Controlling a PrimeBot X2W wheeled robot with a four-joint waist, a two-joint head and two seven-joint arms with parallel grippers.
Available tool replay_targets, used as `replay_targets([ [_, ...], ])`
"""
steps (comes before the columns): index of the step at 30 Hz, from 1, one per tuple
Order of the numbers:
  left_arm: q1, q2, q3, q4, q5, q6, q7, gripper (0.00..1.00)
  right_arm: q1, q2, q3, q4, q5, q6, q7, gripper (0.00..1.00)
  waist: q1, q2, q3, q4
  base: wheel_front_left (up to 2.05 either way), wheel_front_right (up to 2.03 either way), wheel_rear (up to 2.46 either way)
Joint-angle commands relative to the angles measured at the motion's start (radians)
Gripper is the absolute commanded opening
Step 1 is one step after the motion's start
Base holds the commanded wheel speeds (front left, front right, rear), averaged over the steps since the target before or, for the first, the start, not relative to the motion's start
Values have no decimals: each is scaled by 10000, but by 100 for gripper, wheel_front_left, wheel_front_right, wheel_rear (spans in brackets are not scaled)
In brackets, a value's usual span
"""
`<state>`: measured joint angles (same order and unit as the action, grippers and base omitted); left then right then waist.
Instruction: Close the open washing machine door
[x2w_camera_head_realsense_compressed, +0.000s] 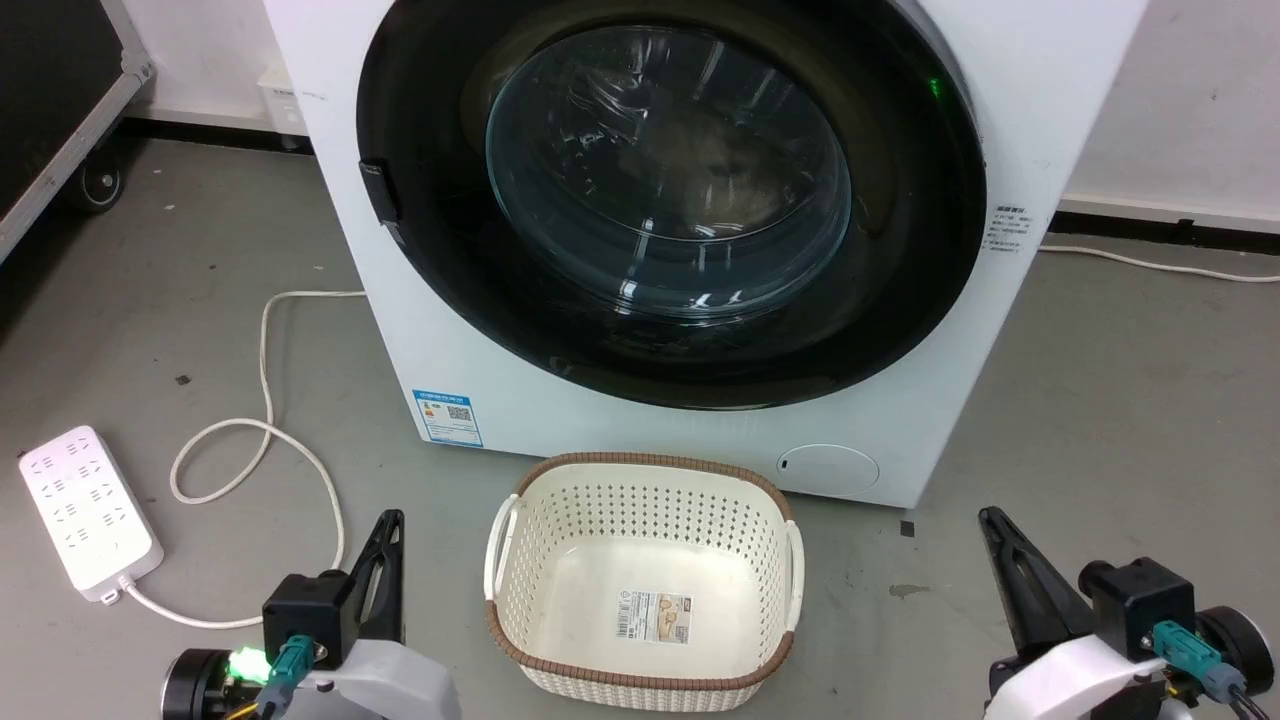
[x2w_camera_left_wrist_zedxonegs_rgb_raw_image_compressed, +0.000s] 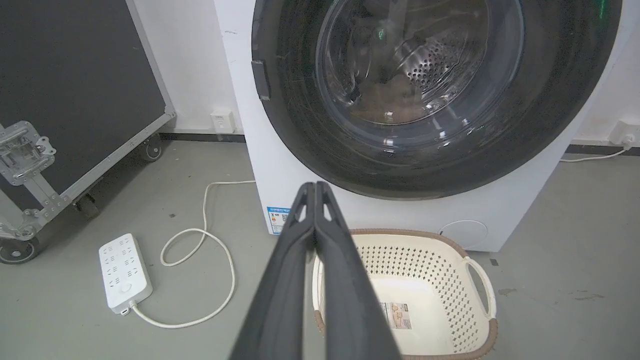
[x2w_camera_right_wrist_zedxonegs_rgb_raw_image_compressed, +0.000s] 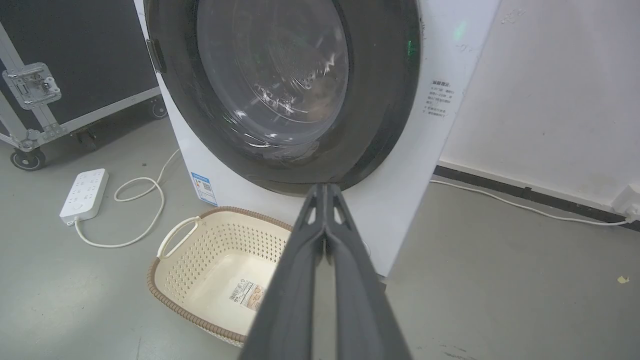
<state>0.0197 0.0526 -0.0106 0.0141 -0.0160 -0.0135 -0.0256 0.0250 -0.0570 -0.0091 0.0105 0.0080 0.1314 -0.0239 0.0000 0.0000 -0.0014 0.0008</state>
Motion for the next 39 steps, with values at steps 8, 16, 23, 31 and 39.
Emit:
replay_targets([
  [8, -197, -24, 106, -141, 160, 135, 256, 0, -250, 68, 91, -105, -80, -7, 239, 0, 0, 0, 14, -8, 0, 0, 0],
  [16, -197, -24, 106, -141, 160, 135, 256, 0, -250, 68, 91, -105, -80, -7, 239, 0, 0, 0, 14, -8, 0, 0, 0],
  [23, -197, -24, 106, -141, 160, 135, 256, 0, -250, 68, 91, -105, -80, -7, 239, 0, 0, 0, 14, -8, 0, 0, 0],
  [31, -197, -24, 106, -141, 160, 135, 256, 0, -250, 68, 91, -105, -80, -7, 239, 0, 0, 0, 14, -8, 0, 0, 0],
  [39, -197, -24, 106, -141, 160, 135, 256, 0, -250, 68, 91, -105, -80, -7, 239, 0, 0, 0, 14, -8, 0, 0, 0],
])
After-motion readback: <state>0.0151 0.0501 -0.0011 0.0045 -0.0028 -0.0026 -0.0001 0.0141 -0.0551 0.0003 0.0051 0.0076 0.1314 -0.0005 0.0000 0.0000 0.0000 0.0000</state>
